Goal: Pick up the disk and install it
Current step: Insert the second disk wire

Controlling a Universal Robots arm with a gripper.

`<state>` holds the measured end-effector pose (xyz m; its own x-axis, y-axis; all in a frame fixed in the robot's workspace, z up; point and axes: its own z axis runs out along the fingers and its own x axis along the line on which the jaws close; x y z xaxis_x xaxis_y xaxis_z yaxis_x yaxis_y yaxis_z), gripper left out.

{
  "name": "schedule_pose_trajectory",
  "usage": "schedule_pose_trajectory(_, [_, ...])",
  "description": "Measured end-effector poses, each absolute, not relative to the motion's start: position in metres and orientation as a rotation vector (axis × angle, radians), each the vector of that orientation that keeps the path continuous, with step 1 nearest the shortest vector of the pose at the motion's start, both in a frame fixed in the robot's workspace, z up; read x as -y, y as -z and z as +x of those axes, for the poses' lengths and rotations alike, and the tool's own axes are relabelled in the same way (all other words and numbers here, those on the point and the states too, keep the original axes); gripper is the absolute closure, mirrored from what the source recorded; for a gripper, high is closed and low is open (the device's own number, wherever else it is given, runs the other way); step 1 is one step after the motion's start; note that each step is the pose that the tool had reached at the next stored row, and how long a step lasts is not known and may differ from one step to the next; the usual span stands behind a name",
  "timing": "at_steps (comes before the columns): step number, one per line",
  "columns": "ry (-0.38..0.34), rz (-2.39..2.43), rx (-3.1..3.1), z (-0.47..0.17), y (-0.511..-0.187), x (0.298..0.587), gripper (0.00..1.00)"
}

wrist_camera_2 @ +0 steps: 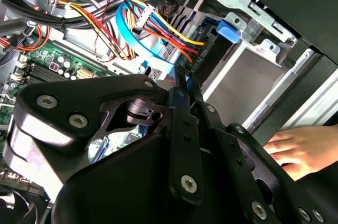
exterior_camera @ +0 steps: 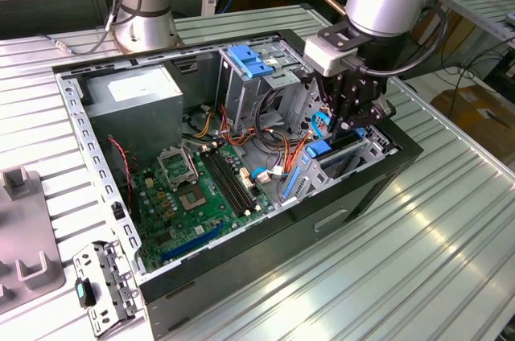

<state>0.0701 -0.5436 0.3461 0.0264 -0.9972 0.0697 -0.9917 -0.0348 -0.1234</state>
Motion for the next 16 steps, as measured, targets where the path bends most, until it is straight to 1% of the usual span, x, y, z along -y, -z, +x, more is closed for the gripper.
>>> schedule_pose_trajectory(5, [0.207, -2.219, -2.153, 0.0701, -0.3464, 0.5479, 0.84])
schedule_pose_trajectory(9, [0.181, -2.207, -2.144, 0.07, -0.3457, 0.5498, 0.84])
schedule_pose_trajectory(16, [0.179, -2.206, -2.143, 0.0701, -0.3427, 0.5514, 0.84])
